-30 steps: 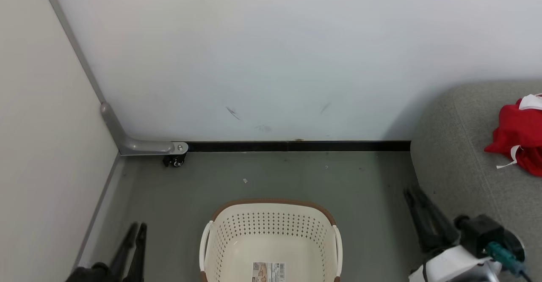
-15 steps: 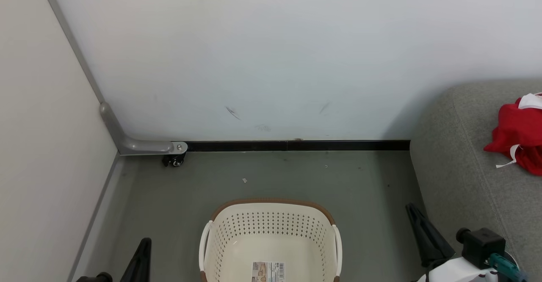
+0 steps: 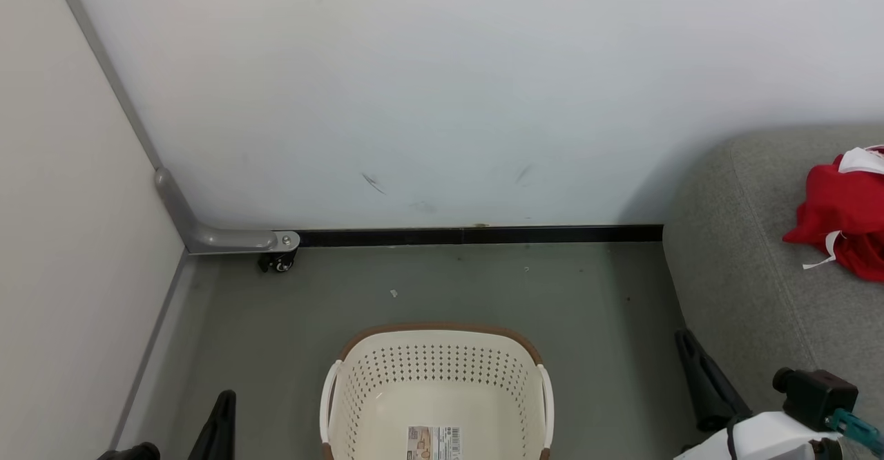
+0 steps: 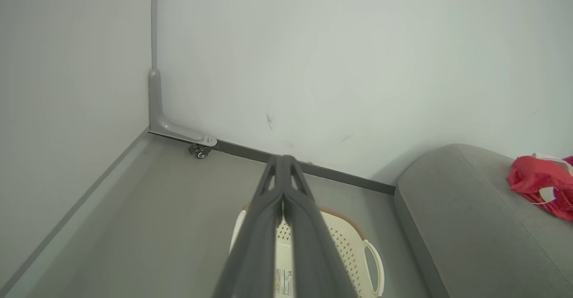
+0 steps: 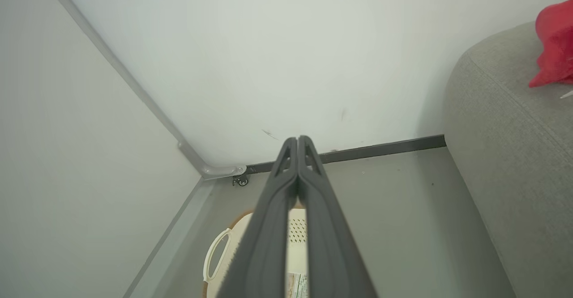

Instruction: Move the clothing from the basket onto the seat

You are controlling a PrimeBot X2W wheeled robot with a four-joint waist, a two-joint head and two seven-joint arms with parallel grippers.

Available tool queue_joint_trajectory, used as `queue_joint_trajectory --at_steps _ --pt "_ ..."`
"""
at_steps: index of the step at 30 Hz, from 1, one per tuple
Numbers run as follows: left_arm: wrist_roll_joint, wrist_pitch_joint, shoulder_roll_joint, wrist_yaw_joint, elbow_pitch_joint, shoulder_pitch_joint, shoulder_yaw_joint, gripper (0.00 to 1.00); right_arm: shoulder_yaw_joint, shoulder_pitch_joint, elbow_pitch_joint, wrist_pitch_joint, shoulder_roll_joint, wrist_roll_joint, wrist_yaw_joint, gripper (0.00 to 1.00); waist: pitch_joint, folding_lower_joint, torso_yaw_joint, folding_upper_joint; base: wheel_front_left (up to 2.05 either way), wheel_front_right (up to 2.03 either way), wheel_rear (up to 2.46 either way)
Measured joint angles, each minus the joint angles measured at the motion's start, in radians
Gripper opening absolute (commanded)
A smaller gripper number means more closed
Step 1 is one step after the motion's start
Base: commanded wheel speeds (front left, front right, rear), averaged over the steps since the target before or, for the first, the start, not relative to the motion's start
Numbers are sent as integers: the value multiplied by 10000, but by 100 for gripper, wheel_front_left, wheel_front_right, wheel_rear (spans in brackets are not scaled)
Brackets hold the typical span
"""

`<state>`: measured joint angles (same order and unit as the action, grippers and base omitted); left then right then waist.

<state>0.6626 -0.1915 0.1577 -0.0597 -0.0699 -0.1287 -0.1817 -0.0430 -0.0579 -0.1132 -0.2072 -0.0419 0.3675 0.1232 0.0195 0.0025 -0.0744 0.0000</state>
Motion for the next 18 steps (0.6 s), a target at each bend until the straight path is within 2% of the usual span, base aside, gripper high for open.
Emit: queue_joint_trajectory --at_steps 18 --pt "1996 510 -77 286 -234 200 407 0 268 26 -226 598 -23 2548 0 0 66 132 193 0 0 0 0"
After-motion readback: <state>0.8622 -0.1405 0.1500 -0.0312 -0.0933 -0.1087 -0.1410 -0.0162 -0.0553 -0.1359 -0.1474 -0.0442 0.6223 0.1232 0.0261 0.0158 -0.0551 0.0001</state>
